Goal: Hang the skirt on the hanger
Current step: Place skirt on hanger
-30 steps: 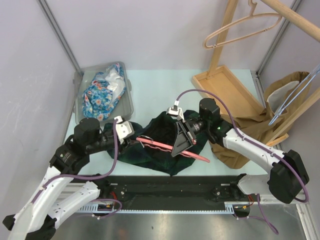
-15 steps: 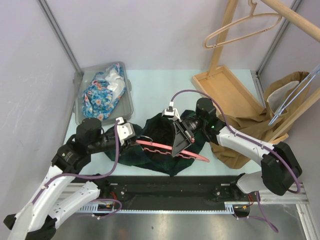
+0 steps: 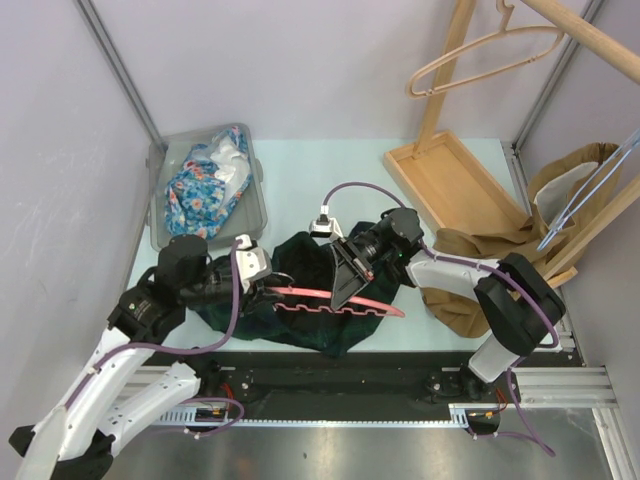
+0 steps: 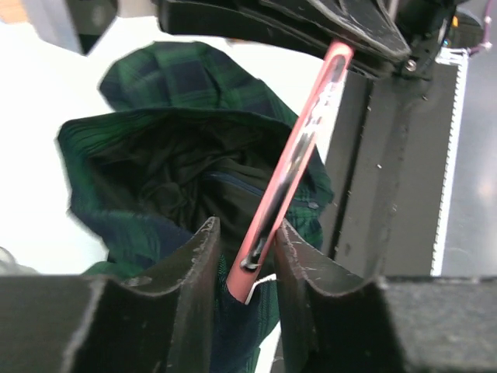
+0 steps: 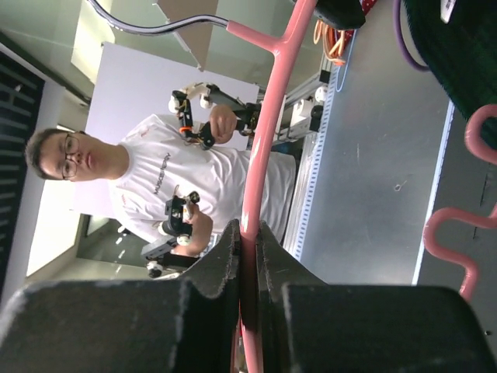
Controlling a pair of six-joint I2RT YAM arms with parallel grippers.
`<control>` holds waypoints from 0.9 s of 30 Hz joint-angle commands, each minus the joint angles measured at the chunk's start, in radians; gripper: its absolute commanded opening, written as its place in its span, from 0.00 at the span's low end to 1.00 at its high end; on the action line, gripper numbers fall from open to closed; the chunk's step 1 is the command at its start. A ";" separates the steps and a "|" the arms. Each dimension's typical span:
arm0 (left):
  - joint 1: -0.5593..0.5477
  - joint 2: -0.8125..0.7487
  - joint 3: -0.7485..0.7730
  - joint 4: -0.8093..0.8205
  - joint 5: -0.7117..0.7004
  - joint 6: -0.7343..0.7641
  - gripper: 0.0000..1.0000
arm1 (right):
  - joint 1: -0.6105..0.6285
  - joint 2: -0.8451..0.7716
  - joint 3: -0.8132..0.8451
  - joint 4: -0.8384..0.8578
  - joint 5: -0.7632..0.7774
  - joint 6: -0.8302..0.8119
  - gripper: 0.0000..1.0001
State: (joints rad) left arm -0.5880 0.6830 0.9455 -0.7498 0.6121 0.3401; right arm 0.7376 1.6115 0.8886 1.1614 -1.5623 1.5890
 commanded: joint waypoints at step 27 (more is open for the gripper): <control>-0.024 -0.131 -0.128 0.159 -0.230 -0.118 0.33 | 0.002 -0.051 0.064 0.386 0.107 0.115 0.00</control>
State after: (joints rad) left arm -0.6136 0.5621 0.8463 -0.6483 0.4965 0.2783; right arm 0.7486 1.6318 0.8986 1.2530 -1.4864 1.7325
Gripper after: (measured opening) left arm 0.371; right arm 0.083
